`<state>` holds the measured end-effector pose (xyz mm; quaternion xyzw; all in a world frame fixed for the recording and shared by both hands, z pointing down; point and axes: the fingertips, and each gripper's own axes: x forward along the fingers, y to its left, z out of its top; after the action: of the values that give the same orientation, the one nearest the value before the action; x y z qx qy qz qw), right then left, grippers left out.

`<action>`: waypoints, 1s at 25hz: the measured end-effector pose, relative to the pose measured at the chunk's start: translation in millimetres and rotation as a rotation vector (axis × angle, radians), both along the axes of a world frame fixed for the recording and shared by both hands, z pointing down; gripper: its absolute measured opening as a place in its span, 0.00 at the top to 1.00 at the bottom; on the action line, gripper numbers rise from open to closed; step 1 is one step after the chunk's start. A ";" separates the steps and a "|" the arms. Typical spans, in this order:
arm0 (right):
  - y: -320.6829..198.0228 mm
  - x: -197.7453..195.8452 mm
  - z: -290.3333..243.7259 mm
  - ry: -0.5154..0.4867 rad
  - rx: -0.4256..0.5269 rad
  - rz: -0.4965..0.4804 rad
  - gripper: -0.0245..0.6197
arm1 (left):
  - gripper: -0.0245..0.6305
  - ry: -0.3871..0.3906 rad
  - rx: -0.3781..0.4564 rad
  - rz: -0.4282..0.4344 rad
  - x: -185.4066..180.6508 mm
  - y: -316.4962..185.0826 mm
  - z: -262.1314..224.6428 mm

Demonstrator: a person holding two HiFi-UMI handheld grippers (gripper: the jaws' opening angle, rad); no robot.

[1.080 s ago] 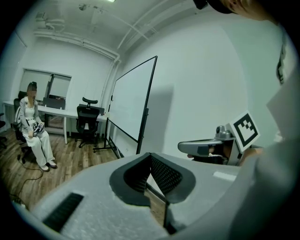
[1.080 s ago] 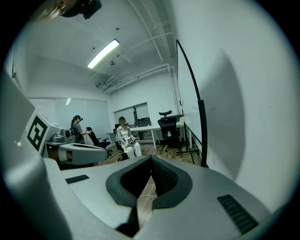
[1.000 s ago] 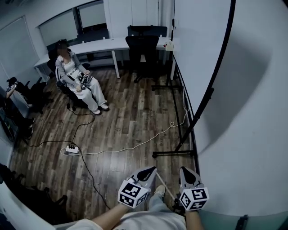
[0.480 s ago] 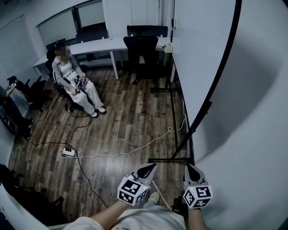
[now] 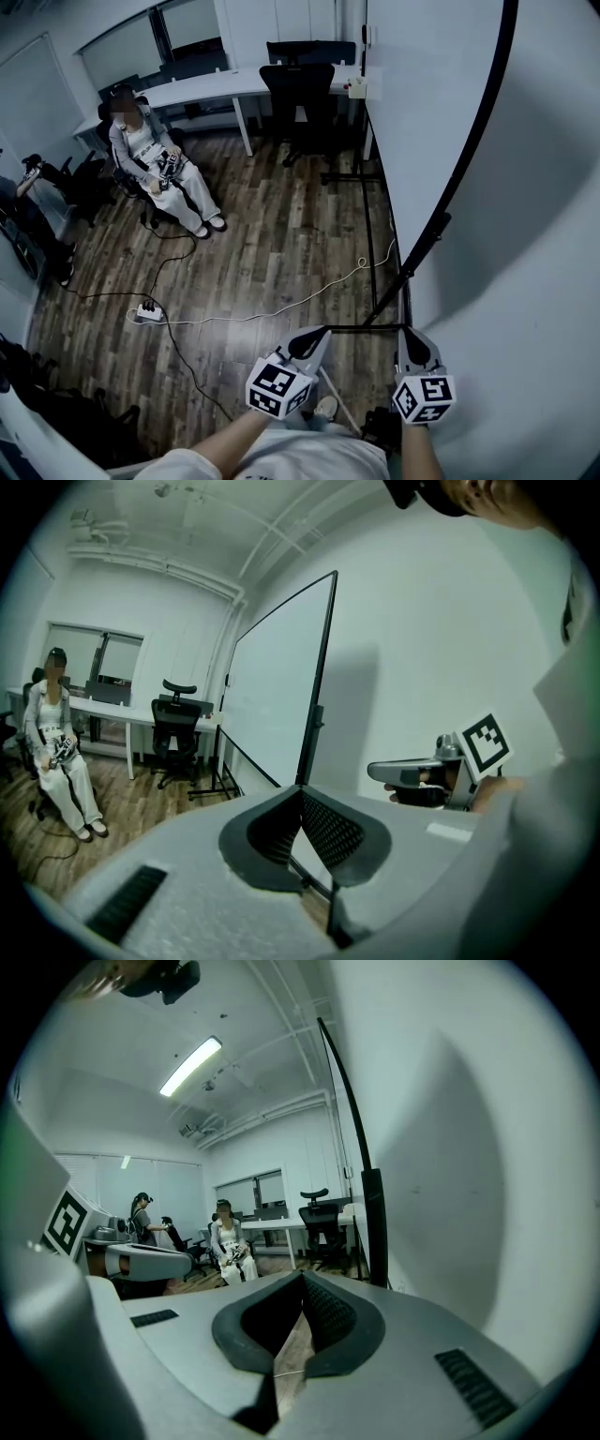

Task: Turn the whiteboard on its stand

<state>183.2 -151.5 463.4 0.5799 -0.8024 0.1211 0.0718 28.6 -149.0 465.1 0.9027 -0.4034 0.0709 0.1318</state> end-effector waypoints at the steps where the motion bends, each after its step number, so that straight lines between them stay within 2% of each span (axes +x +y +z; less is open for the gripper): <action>1: -5.3 0.6 -1.2 0.000 0.002 0.007 0.95 | 0.95 -0.001 0.000 0.002 -1.6 -5.4 -0.4; 15: -82.7 27.5 -25.4 0.045 0.051 0.138 0.95 | 0.95 -0.011 0.024 0.102 12.4 -83.9 -11.1; 25: -137.1 48.4 -24.4 0.060 0.040 0.194 0.95 | 0.95 -0.010 0.007 0.137 25.1 -130.3 -7.8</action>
<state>231.6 -288.6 439.0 0.6597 -0.7421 0.0940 0.0719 53.7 -279.3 457.2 0.9282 -0.3418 0.0830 0.1213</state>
